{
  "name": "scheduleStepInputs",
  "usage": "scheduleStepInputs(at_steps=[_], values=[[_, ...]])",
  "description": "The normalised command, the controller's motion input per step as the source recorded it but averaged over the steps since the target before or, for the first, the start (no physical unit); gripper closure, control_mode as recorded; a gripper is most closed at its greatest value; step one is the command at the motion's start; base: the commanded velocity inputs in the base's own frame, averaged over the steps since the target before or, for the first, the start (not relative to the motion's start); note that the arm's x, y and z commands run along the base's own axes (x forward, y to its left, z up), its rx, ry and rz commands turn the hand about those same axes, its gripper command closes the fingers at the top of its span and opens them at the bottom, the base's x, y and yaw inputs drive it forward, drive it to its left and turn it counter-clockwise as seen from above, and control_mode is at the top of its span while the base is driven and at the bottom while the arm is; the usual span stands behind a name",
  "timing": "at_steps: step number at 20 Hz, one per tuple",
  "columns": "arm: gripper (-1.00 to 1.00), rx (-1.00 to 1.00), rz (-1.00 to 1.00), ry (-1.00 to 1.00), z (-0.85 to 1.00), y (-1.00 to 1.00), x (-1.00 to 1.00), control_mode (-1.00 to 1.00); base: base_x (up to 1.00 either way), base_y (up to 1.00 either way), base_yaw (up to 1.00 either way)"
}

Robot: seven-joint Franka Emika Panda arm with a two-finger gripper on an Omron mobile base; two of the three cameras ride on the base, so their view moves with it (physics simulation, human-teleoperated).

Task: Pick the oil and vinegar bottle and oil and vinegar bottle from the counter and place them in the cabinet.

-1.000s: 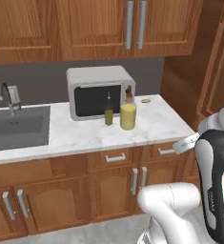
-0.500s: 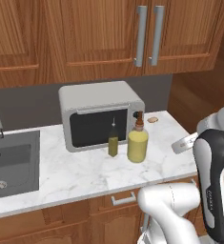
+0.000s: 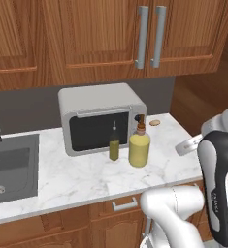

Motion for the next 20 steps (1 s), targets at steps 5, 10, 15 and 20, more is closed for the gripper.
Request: scheduleStepInputs(at_steps=[5,10,15,20], values=[[-1.0,0.0,-0.06,0.02,0.0,0.16,0.69,-1.0,0.0,0.0,0.0],[-1.0,0.03,-0.07,0.05,-0.04,0.16,0.73,-1.0,0.0,0.0,0.0],[-1.0,0.07,-0.01,0.05,-0.13,0.04,0.38,-1.0,0.0,0.0,0.0],[-1.0,0.06,0.0,0.01,-0.08,0.0,0.02,-1.0,0.0,0.0,0.0]])
